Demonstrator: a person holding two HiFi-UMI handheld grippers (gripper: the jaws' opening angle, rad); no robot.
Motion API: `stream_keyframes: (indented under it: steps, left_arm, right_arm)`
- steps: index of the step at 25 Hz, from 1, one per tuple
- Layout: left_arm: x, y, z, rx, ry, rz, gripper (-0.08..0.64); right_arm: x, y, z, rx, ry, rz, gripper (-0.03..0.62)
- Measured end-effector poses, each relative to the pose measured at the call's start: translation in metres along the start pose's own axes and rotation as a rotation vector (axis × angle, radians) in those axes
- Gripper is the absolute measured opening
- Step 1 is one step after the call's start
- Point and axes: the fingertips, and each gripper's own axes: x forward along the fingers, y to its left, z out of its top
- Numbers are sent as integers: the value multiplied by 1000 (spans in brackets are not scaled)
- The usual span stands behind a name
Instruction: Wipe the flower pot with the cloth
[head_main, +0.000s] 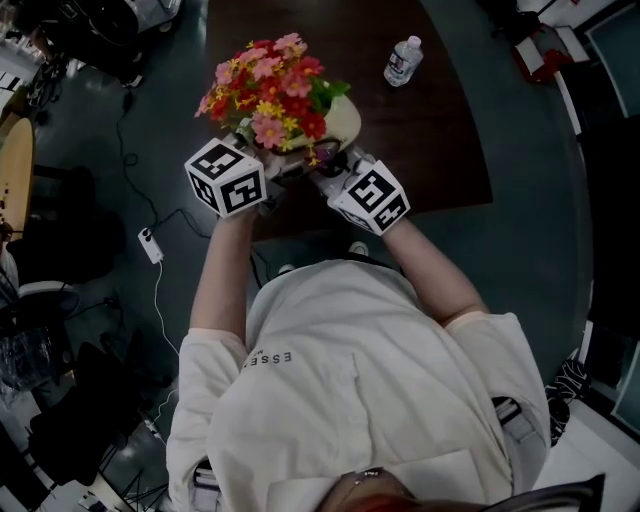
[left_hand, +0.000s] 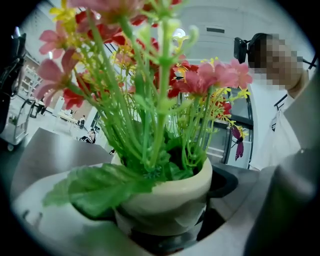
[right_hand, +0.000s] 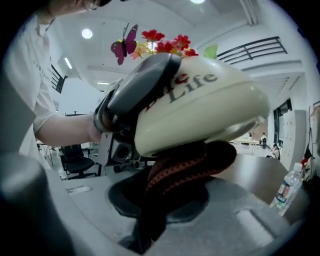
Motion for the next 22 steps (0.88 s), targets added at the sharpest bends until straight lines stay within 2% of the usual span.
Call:
stream_keyframes:
  steps: [4,8,13,18,22]
  left_arm:
    - [-3,4,-1,-22,-54,-5,557]
    - [-8,12,-12,15,-39,17,557]
    - [-16,31,-52,112,53,47,557]
    - [-21,41,-106,179,156,30,556]
    - [-28,55,-166,240,279,29,557]
  right_arm:
    - [2,9,-16,-26,32,43,48]
    - [-6,-14,-45,7,91,-22,48]
    - [-27,-59,-76,85,155,-155,48]
    - [-49,-90,-113,114,270,-308,48]
    - [-57,-96,-138,154,283,-361,48]
